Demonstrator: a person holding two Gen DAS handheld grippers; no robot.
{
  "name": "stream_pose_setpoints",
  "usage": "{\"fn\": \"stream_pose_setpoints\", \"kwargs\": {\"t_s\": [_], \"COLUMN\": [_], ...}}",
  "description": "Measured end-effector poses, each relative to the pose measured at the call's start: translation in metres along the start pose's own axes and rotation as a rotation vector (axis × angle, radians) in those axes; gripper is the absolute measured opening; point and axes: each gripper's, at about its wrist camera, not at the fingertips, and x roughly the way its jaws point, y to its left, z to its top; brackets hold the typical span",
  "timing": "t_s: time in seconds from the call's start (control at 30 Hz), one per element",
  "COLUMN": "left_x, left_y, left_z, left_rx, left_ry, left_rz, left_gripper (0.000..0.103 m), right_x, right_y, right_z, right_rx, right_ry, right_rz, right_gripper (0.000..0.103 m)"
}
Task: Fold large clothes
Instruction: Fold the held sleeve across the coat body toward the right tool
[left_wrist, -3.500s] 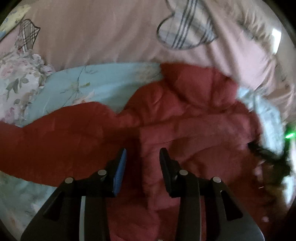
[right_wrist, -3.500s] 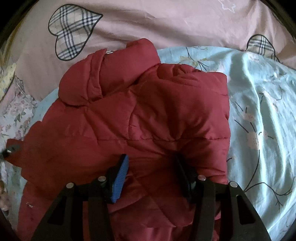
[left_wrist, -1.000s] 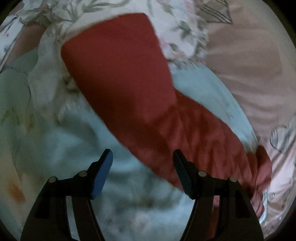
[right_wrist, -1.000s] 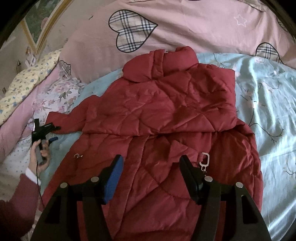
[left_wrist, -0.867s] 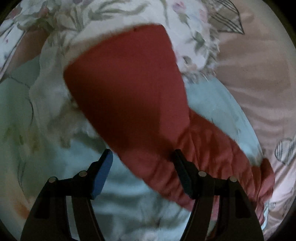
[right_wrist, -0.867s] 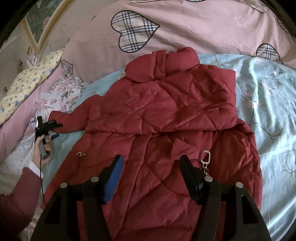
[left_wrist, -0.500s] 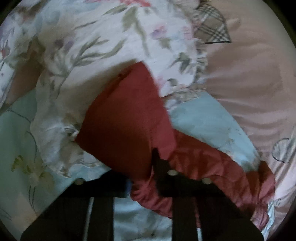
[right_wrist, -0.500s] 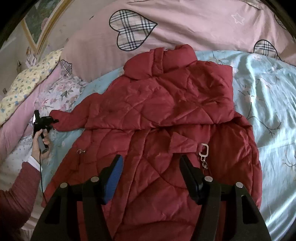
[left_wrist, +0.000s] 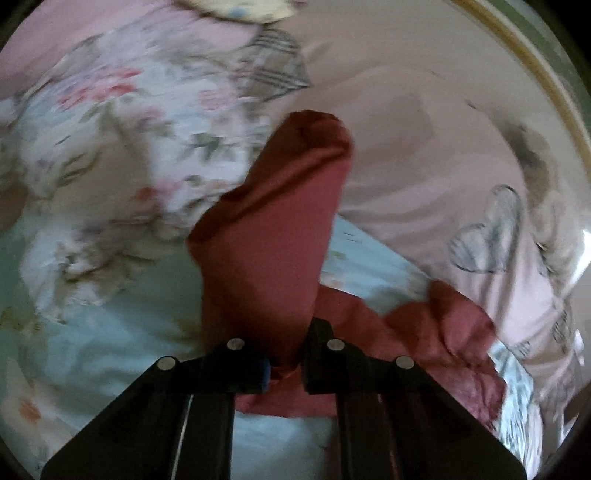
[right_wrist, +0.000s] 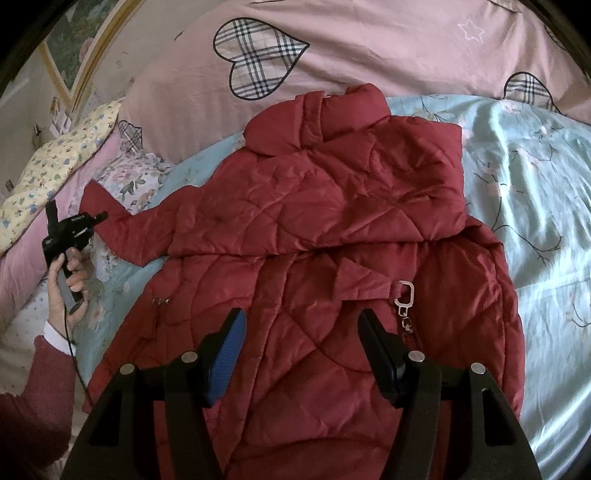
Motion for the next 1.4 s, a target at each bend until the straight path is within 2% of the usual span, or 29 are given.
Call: {"fn": "stream_pose_setpoints", "kwargs": {"t_s": [0.37, 0.6, 0.77, 1.07, 1.4], "left_x": [-0.007, -0.006, -0.004, 0.016, 0.05], "left_y": [-0.109, -0.164, -0.196, -0.242, -0.298], "left_z": [-0.04, -0.065, -0.08, -0.116, -0.163], "left_rx": [0.161, 0.252, 0.312, 0.391, 0.482], "left_ry": [0.077, 0.122, 0.14, 0.218, 0.285], "left_rz": [-0.212, -0.301, -0.342, -0.368, -0.402], "left_gripper": [0.009, 0.009, 0.009, 0.009, 0.009], "right_x": [-0.005, -0.009, -0.012, -0.018, -0.023], "right_y": [-0.01, -0.018, -0.025, -0.037, -0.07], "right_z": [-0.001, 0.001, 0.002, 0.005, 0.028], "right_rx": [0.029, 0.052, 0.065, 0.1, 0.197], "right_ry": [-0.008, -0.016, -0.023, -0.038, -0.081], "right_rz": [0.002, 0.009, 0.013, 0.025, 0.065], "right_gripper": [0.065, 0.065, 0.065, 0.065, 0.066]}}
